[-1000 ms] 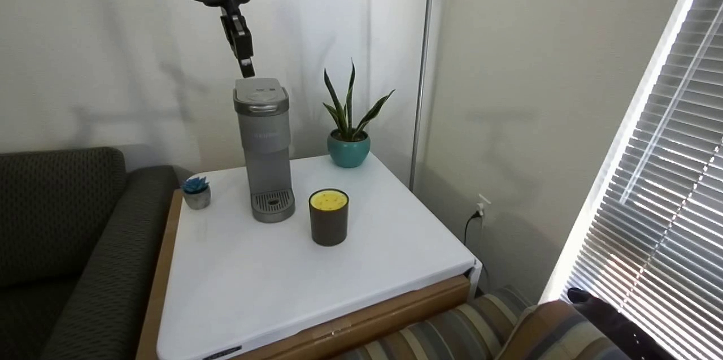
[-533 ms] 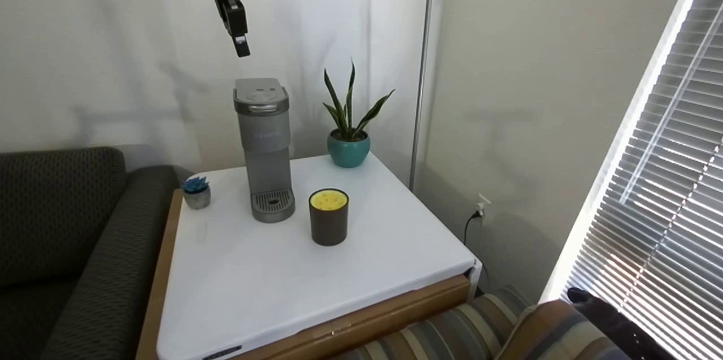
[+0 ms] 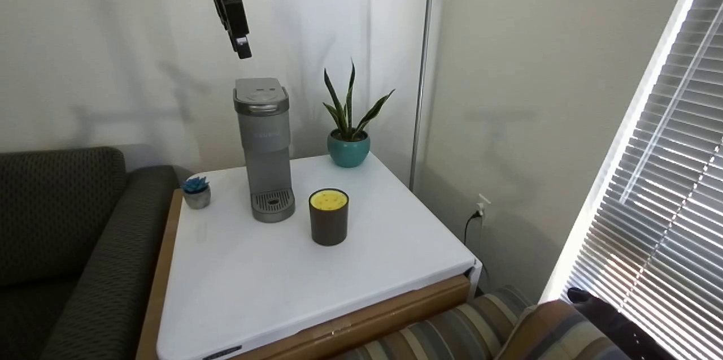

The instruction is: Close the coffeemaker

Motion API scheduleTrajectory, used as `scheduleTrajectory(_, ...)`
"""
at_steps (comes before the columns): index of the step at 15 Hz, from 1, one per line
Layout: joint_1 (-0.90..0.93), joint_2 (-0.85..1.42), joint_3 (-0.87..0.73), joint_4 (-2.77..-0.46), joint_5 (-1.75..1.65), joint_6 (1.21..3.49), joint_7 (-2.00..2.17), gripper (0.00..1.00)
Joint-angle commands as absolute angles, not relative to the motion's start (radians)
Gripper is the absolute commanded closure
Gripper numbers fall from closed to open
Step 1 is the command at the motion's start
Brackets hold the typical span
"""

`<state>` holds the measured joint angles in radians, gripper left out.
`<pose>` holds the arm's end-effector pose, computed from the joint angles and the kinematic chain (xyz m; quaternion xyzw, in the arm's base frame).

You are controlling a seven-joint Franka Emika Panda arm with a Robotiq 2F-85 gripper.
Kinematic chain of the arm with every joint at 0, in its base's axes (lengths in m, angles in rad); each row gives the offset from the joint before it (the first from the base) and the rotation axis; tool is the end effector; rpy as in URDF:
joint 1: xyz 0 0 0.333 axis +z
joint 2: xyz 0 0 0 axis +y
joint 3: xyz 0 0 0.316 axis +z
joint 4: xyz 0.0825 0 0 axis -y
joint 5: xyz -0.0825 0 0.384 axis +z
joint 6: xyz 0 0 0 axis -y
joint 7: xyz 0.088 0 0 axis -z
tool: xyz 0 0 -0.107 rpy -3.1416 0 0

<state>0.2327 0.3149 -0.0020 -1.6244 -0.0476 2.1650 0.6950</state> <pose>0.6565 0.1524 0.4620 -0.9693 0.2177 -0.1103 0.0311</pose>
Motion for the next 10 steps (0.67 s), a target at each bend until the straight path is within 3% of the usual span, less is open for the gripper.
scheduleTrajectory(1,0.220,0.304,0.012,-1.626,-0.041,2.147,0.710,0.17)
scheduleTrajectory(3,0.219,0.304,0.014,-1.625,-0.036,2.146,0.715,0.03)
scheduleTrajectory(4,0.219,0.304,0.015,-1.624,-0.030,2.145,0.721,0.01)
scheduleTrajectory(10,0.214,0.303,0.025,-1.625,0.003,2.164,0.754,0.00)
